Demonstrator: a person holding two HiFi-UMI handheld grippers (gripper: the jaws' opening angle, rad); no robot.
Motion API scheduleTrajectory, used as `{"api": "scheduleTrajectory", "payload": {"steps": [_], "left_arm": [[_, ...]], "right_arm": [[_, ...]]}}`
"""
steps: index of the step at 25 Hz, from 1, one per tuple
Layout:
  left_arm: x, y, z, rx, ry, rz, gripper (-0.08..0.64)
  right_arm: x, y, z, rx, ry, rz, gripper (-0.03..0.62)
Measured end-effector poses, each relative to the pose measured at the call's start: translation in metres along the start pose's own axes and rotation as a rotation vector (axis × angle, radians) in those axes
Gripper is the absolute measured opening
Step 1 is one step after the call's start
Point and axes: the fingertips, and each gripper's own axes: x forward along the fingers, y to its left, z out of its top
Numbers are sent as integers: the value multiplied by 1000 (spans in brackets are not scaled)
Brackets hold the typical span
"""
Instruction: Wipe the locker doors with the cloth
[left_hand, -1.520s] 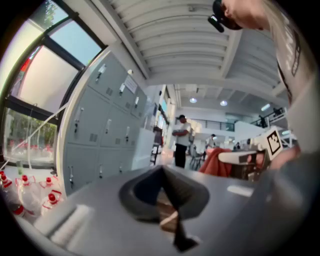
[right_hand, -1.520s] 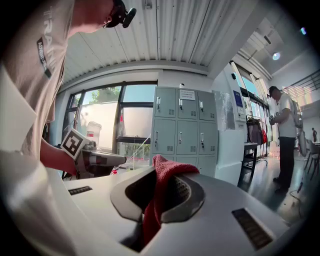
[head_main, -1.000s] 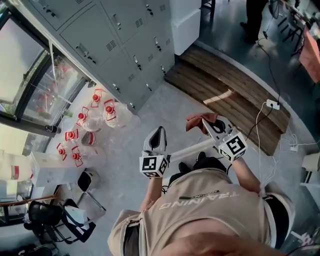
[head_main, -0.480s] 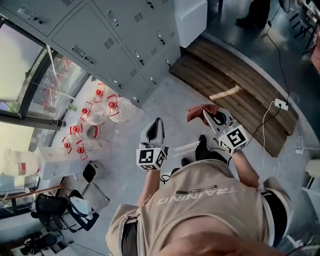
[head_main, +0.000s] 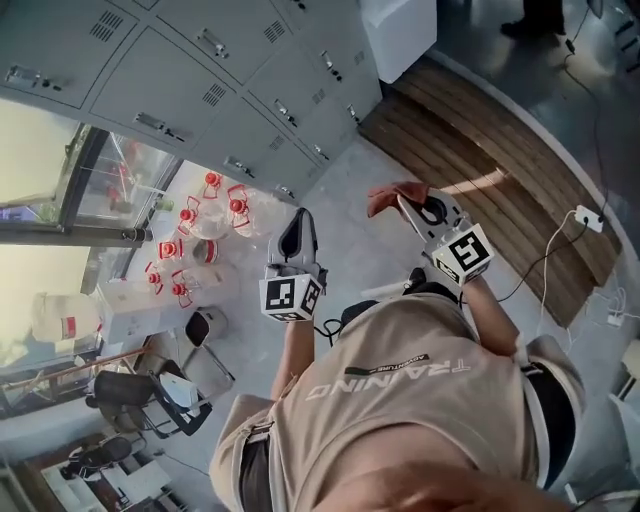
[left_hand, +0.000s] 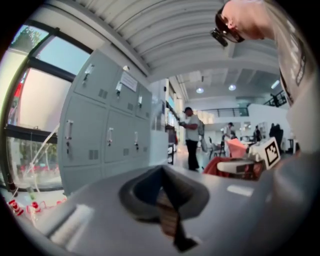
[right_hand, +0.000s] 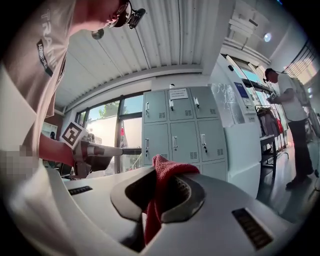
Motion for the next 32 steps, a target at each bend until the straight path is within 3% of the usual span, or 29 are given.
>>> {"api": "scheduleTrajectory", "payload": {"steps": [4, 11, 20, 27, 32], "left_arm": [[23, 7, -7, -43, 17, 46, 5], [49, 44, -21, -87, 50, 85, 5], [121, 122, -12, -102, -16, -11, 5], [188, 164, -3, -47, -52, -120, 5], [208, 188, 2, -78, -68, -110, 5]], "right_arm": [[23, -28, -3, 14, 6, 41, 28], [77, -38, -20, 66, 54, 99, 28], [158, -27, 4, 18, 64, 93, 28], [206, -43, 9, -14, 56, -5, 28], [234, -60, 4, -17, 84, -6, 28]]}}
